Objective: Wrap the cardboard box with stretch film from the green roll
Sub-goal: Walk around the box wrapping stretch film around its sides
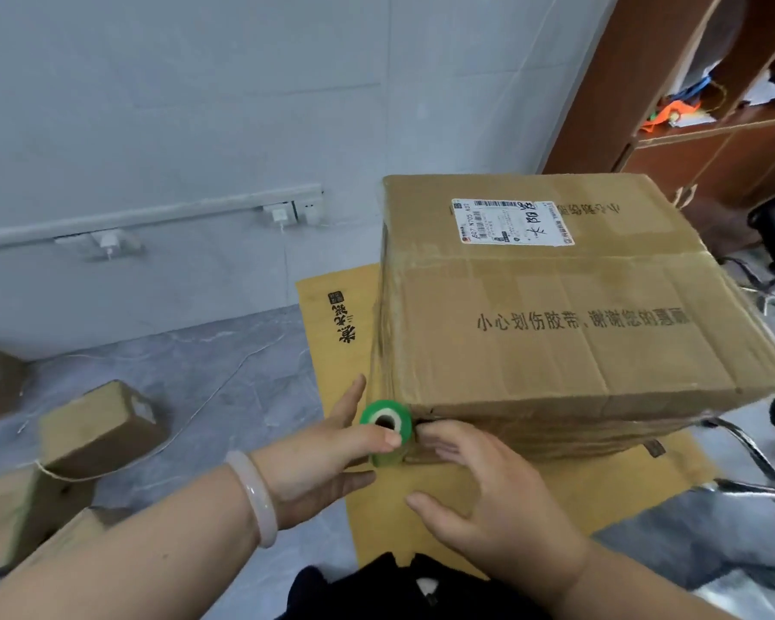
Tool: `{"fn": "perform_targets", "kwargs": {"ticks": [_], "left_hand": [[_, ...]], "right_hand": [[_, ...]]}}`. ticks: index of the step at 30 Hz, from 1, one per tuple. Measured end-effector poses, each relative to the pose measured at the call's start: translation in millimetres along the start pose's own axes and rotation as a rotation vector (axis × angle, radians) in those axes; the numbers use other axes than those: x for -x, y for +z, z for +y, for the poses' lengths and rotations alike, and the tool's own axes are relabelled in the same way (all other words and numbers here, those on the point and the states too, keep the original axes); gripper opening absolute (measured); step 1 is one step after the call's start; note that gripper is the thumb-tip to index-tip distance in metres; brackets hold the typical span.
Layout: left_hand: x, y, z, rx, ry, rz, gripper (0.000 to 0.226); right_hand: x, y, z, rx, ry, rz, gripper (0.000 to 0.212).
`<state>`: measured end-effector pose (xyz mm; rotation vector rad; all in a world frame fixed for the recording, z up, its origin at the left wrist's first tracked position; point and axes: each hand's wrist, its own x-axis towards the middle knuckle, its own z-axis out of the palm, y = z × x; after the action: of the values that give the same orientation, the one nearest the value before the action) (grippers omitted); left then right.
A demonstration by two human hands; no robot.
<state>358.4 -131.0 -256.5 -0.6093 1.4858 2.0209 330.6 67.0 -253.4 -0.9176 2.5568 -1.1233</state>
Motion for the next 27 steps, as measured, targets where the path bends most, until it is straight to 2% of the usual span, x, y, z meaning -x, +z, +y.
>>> {"fn": "perform_targets", "kwargs": {"ticks": [4,7,9,11,14,19,24,27], "left_hand": [[9,22,-9,-0.056,0.003,0.006,0.125],[6,47,-16,-0.004,0.037,0.122,0.123],[3,62,-23,0.126,0.088,0.237,0.123],[2,74,-34,0.292,0.132,0.306,0.123],[-3,88,-50,0.415,0.171,0.279,0.123],[-14,106,-57,0.432,0.198,0.292,0.118],[-22,138,-64,0.5,0.252,0.373,0.118],[-26,160,-67,0.582,0.301,0.463,0.106]], "right_hand": [[-13,-25,16,-0.035,-0.106,-0.265,0.056],[-18,-37,21,-0.001,-0.196,-0.444,0.07],[-20,-45,24,-0.023,-0.208,-0.492,0.07],[-19,-51,27,-0.059,-0.202,-0.515,0.06],[-18,-56,31,-0.092,-0.168,-0.553,0.047],[-21,-73,37,-0.002,-0.248,-0.625,0.076],[-24,-102,45,0.169,-0.381,-0.792,0.084],[-30,-113,55,0.145,-0.426,-0.88,0.075]]}}
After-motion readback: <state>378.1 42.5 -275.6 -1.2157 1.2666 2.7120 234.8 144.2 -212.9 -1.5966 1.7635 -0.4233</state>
